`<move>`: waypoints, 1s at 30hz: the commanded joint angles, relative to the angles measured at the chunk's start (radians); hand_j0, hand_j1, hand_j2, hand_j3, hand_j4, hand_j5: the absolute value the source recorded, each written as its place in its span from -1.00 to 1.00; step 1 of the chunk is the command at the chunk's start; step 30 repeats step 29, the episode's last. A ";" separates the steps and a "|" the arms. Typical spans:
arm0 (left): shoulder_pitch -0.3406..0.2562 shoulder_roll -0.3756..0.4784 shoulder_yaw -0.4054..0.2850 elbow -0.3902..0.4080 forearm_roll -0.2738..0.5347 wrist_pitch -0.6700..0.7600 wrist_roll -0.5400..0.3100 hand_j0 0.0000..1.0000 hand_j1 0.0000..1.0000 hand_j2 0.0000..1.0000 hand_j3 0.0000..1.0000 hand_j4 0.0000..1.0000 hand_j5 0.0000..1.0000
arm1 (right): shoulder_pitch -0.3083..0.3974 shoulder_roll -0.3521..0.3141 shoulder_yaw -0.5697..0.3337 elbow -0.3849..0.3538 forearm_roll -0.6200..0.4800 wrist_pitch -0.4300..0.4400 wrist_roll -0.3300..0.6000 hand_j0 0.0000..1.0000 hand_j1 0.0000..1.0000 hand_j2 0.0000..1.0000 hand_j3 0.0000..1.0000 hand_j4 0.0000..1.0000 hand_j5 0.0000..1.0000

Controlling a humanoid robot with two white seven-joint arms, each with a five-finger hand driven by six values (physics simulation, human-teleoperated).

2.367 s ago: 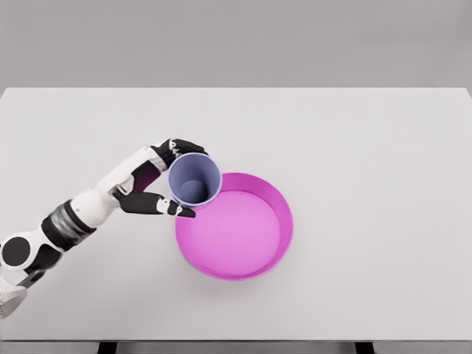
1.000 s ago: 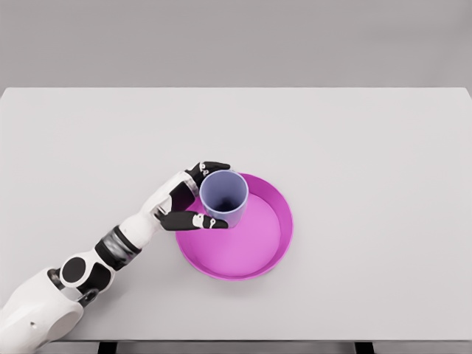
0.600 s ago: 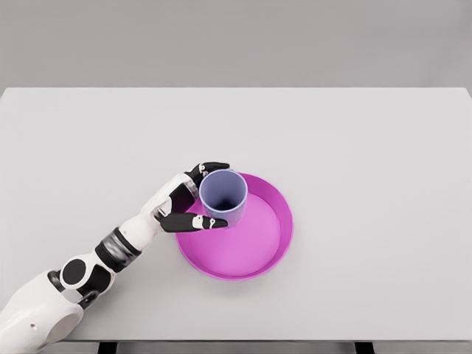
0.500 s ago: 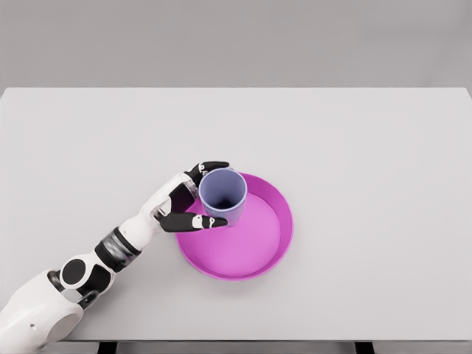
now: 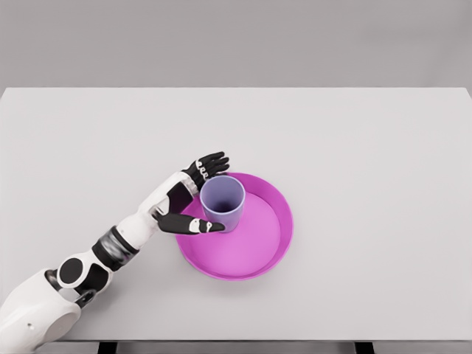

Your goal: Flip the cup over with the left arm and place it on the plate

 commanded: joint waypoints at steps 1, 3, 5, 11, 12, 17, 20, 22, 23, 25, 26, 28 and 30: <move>0.000 0.004 0.008 -0.005 -0.001 -0.002 0.000 1.00 1.00 1.00 1.00 1.00 1.00 | 0.000 0.000 0.000 0.000 0.000 0.000 0.000 1.00 1.00 1.00 1.00 1.00 1.00; -0.002 0.005 0.011 -0.011 -0.005 -0.004 0.000 1.00 1.00 1.00 1.00 1.00 1.00 | 0.000 0.000 0.000 0.000 0.000 0.000 0.000 1.00 1.00 1.00 1.00 1.00 1.00; -0.003 0.025 0.017 -0.030 -0.014 -0.004 0.000 1.00 1.00 1.00 1.00 1.00 1.00 | 0.000 0.000 0.000 0.000 0.000 0.000 0.000 1.00 1.00 1.00 1.00 1.00 1.00; -0.005 0.117 0.042 -0.042 -0.043 -0.002 0.001 1.00 1.00 1.00 1.00 1.00 1.00 | 0.000 0.000 0.000 0.000 0.000 0.000 0.000 1.00 1.00 1.00 1.00 1.00 1.00; -0.005 0.131 0.061 -0.040 -0.073 -0.002 0.001 1.00 1.00 1.00 1.00 1.00 1.00 | 0.000 0.000 0.000 0.000 0.000 0.000 0.000 1.00 1.00 1.00 1.00 1.00 1.00; -0.006 0.315 0.170 -0.080 -0.138 0.003 0.003 1.00 1.00 1.00 1.00 1.00 1.00 | 0.000 0.000 0.000 0.000 0.000 0.000 -0.001 1.00 1.00 1.00 1.00 1.00 1.00; -0.006 0.366 0.223 -0.079 -0.149 0.006 0.006 1.00 1.00 1.00 1.00 1.00 1.00 | 0.000 0.000 0.000 0.000 0.000 0.000 0.000 1.00 1.00 1.00 1.00 1.00 1.00; -0.006 0.393 0.227 -0.079 -0.149 0.006 0.006 1.00 1.00 1.00 1.00 1.00 1.00 | 0.000 0.000 0.000 0.000 0.000 0.000 0.000 1.00 1.00 1.00 1.00 1.00 1.00; -0.006 0.395 0.230 -0.080 -0.149 0.006 0.006 1.00 1.00 1.00 1.00 1.00 1.00 | 0.000 0.000 0.000 0.000 0.000 0.000 0.000 1.00 1.00 1.00 1.00 1.00 1.00; -0.005 0.410 0.264 -0.077 -0.149 0.006 0.006 1.00 1.00 1.00 1.00 1.00 1.00 | 0.000 0.000 0.000 0.000 0.000 0.000 0.000 1.00 1.00 1.00 1.00 1.00 1.00; -0.005 0.422 0.273 -0.079 -0.149 0.006 0.006 1.00 1.00 1.00 1.00 1.00 1.00 | 0.000 0.000 0.000 0.000 0.000 0.000 0.000 1.00 1.00 1.00 1.00 1.00 1.00; -0.003 0.452 0.305 -0.079 -0.149 0.003 0.007 1.00 1.00 1.00 1.00 1.00 1.00 | 0.000 0.000 0.000 0.000 0.000 0.000 0.000 1.00 1.00 1.00 1.00 1.00 1.00; -0.005 0.452 0.318 -0.077 -0.149 0.004 0.007 1.00 1.00 1.00 1.00 1.00 1.00 | 0.000 0.000 0.000 0.000 0.000 0.001 0.000 1.00 1.00 1.00 1.00 1.00 1.00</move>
